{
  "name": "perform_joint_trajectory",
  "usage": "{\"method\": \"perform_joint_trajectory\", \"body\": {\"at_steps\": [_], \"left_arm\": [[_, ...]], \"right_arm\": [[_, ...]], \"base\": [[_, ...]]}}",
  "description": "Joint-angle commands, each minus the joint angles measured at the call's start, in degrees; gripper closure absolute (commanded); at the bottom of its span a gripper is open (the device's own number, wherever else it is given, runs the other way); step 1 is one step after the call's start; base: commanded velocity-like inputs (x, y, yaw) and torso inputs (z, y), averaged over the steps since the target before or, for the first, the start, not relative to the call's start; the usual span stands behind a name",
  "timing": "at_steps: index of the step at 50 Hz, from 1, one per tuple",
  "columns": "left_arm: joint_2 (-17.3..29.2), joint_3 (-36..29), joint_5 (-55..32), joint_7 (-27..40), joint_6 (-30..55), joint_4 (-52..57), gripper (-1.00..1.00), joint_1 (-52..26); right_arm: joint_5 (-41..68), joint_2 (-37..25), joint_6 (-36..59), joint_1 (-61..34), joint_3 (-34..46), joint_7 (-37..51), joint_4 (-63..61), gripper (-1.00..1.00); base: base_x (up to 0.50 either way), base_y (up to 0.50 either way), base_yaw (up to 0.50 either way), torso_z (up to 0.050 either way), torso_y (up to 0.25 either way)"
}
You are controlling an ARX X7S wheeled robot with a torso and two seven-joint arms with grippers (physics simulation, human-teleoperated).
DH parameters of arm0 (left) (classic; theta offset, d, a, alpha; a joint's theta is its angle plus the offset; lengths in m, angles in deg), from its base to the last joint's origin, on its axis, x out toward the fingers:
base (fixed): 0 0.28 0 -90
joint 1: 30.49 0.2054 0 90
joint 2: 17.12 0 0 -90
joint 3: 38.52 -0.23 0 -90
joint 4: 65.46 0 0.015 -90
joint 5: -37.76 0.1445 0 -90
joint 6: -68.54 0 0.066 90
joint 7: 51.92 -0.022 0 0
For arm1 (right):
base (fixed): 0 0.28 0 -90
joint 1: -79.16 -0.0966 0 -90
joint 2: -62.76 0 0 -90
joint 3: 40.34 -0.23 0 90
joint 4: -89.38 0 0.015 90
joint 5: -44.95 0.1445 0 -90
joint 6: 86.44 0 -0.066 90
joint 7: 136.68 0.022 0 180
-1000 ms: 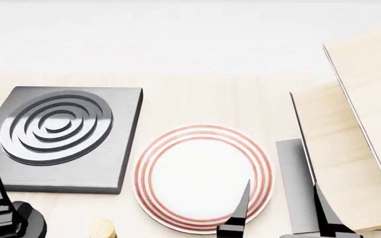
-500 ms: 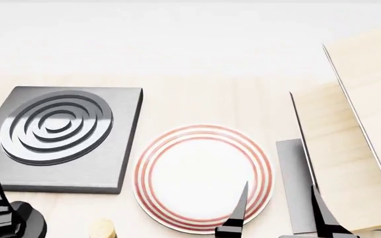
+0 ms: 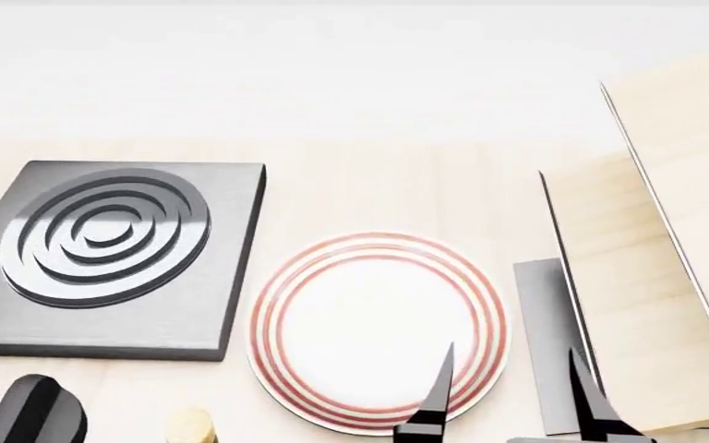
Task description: Pick up the akita bowl and put it on the plate.
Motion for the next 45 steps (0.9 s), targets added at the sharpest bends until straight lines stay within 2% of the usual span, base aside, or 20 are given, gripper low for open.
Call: {"method": "perform_joint_trajectory", "body": {"at_steps": [1, 45], "left_arm": [[1.1, 2.1, 0.2, 1.2, 0.6, -0.3, -1.00, 1.2], [7.6, 8.3, 3.7, 4.3, 8.3, 4.1, -1.00, 7.2]], "right_arm": [[-0.2, 0.0, -0.4, -0.2, 0.4, 0.2, 1.1, -1.00], [-0.3, 0.2, -0.4, -1.8, 2.5, 0.7, 4.0, -1.00]], "base": [[0.00, 0.00, 0.00, 0.000, 0.000], [0.00, 0.00, 0.00, 0.000, 0.000]]}}
